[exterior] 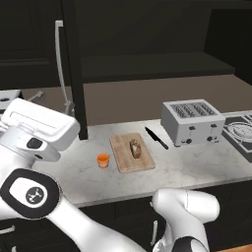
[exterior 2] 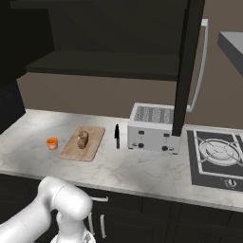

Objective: Pick the bread, place it on the cutting board, pick the jam, place it on the counter, and close the cabinet.

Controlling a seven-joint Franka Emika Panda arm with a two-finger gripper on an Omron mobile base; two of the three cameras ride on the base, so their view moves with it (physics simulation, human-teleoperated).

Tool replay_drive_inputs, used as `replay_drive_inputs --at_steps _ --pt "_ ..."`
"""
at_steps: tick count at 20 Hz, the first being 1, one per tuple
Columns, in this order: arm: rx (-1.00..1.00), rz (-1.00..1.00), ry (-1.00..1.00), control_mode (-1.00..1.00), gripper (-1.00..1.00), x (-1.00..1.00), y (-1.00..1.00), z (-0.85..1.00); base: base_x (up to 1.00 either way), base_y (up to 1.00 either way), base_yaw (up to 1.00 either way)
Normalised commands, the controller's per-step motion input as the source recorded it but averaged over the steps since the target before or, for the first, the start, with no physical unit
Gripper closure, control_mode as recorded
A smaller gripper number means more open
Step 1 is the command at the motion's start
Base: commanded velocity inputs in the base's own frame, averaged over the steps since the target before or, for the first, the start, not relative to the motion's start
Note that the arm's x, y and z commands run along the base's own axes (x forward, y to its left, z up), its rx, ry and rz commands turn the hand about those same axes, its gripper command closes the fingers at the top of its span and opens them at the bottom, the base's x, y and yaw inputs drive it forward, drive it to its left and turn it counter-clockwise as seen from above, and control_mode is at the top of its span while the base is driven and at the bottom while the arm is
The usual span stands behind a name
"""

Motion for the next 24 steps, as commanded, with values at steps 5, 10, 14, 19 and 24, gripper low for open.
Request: replay_drive_inputs --at_steps 5,10,14,19,24 --pt "0.00 -0.06 0.00 -1.00 -1.00 0.18 0.07 0.00 0.00 0.00 0.00" --pt "0.00 -0.06 0.00 -1.00 -1.00 0.20 0.09 0.00 0.00 0.00 0.00" --pt "0.00 -0.05 0.00 -1.00 -1.00 0.11 0.08 0.00 0.00 0.00 0.00" --pt "0.00 -0.04 0.00 -1.00 -1.00 0.00 0.00 0.00 0.00 0.00 0.00" --pt "0.00 -0.06 0.00 -1.00 -1.00 0.00 0.00 0.02 0.00 0.00 0.00"
